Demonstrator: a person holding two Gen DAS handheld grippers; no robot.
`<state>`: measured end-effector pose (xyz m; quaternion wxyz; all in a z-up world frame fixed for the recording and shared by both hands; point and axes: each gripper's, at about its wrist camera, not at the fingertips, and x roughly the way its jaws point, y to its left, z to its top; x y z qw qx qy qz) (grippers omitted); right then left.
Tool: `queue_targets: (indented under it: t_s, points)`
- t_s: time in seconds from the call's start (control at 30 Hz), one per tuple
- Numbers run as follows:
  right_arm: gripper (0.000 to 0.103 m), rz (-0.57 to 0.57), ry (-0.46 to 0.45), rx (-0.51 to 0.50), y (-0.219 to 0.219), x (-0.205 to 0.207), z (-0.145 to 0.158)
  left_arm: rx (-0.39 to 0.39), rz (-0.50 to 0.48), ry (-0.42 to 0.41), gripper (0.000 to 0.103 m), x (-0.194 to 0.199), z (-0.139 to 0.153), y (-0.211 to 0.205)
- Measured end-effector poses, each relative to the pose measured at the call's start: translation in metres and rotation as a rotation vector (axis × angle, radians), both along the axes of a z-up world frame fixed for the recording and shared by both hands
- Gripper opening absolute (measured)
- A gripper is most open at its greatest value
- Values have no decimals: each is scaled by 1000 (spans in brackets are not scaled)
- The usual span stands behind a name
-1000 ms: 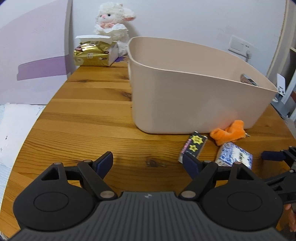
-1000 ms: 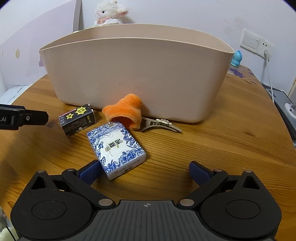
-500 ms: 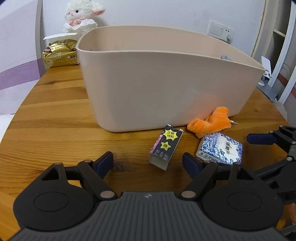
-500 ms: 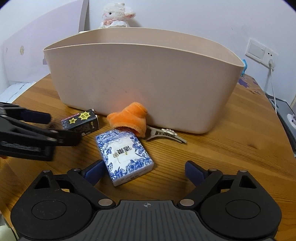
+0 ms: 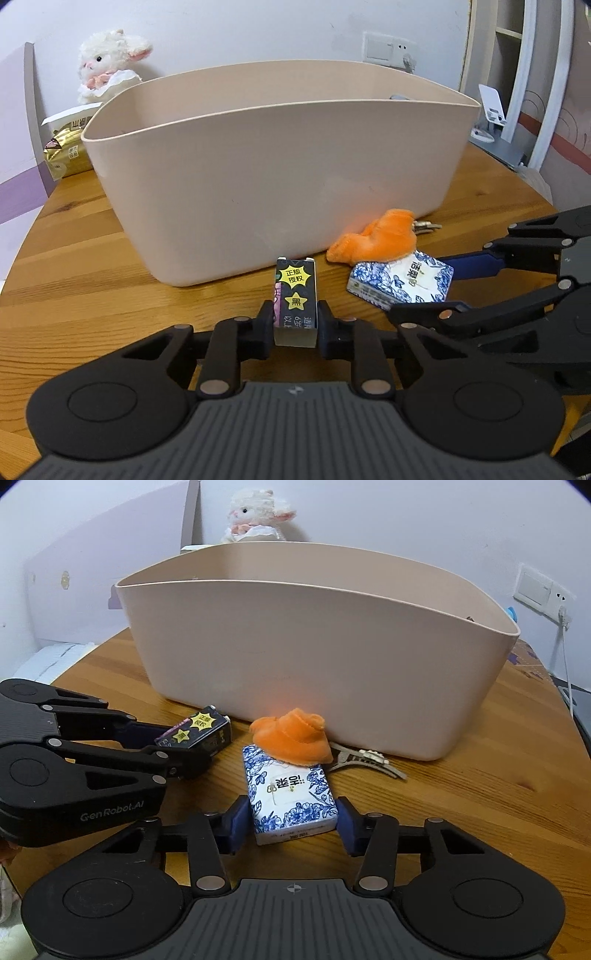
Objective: Organize objects
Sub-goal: 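Grasp the black star box with the left tool while the right tool grasps the tissue pack, then lift both items into the basket and open both tools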
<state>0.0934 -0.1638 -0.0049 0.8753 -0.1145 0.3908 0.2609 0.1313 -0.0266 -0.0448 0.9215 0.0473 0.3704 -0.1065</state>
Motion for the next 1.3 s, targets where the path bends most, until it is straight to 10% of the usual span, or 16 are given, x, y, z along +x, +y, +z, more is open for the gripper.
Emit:
queue_targets:
  t_s: [1.3]
  points:
    - [43,37,-236,132,-7,-27,105,-36,73,-235,25,-54,103,50]
